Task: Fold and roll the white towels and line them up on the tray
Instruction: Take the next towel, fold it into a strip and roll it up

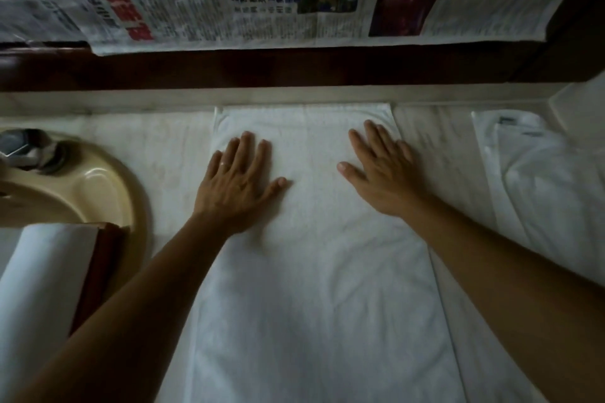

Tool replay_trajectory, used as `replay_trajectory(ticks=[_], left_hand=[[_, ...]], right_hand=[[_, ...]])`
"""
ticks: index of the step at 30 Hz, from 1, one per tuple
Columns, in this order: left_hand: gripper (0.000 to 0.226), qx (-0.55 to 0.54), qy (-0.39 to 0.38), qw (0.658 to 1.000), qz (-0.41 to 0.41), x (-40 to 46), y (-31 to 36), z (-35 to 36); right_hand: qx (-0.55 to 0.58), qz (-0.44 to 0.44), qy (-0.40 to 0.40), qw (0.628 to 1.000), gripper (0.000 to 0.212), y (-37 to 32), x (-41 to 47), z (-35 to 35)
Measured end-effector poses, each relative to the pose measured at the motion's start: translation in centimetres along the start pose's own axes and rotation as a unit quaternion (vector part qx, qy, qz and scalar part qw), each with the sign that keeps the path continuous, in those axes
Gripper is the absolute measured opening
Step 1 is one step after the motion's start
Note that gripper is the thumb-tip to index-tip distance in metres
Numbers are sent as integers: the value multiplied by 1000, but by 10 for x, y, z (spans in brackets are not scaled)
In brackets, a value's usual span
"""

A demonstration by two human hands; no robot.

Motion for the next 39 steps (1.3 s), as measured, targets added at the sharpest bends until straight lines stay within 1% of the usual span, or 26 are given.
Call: replay_trajectory(ticks=[2,5,8,10,12,13,15,17,19,22,24,26,28,30,34,36,38,39], left_hand=[[88,-2,8,1000,-10,-10,9,-2],[84,-24,37,999,-26,-70,31,9],[80,-30,17,999,-12,-118,31,29],[81,-21,14,1000,-5,-117,18,34],[82,-10,15,1000,-16,-108,10,31],[82,-10,13,999,-31,-110,9,30],[82,-16,27,999,-45,-130,15,30],[79,-22,28,999,-21,-170,25,36],[74,-19,9,1000,-3,-200,24,47],[74,-17,3,1000,-5,-198,15,48],[76,-1,5,1000,-18,-199,17,45],[77,-13,20,1000,-20,-220,26,44],[75,-33,8,999,-2,-260,34,54],[73,-17,-11,1000,7,-283,31,68],[78,-9,10,1000,-2,-269,32,64],[79,-11,19,1000,-2,-278,38,59],[76,-21,20,1000,8,-305,37,63],[75,-22,7,1000,13,-317,34,70]], right_hand=[[17,25,14,999,75,-9,-8,-5],[66,69,43,995,74,-29,-66,2],[8,60,32,998,77,-30,-121,21],[-4,51,21,998,82,-19,-118,24],[11,56,14,998,84,-17,-108,21],[32,63,7,997,81,-20,-109,20],[81,71,16,994,74,-33,-128,19],[61,40,43,996,72,-53,-169,21],[13,13,36,999,74,-59,-203,33],[-20,36,24,999,79,-45,-205,34],[-18,53,15,998,80,-48,-204,31],[0,60,37,998,77,-64,-222,27],[12,39,42,998,74,-82,-260,36],[16,14,16,1000,75,-87,-295,55],[16,17,28,999,78,-65,-295,51],[30,23,30,999,78,-68,-300,47],[28,-6,40,999,75,-83,-325,50],[20,-22,38,999,73,-90,-340,55]])
Point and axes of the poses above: each hand's wrist, its own x-axis towards the middle knuckle, its own z-axis out of the palm, y = z × x, the point moved 8 cm from there along x, towards the middle knuckle, and after that the axes turned 8 degrees about -z, right-handed, at the moved point
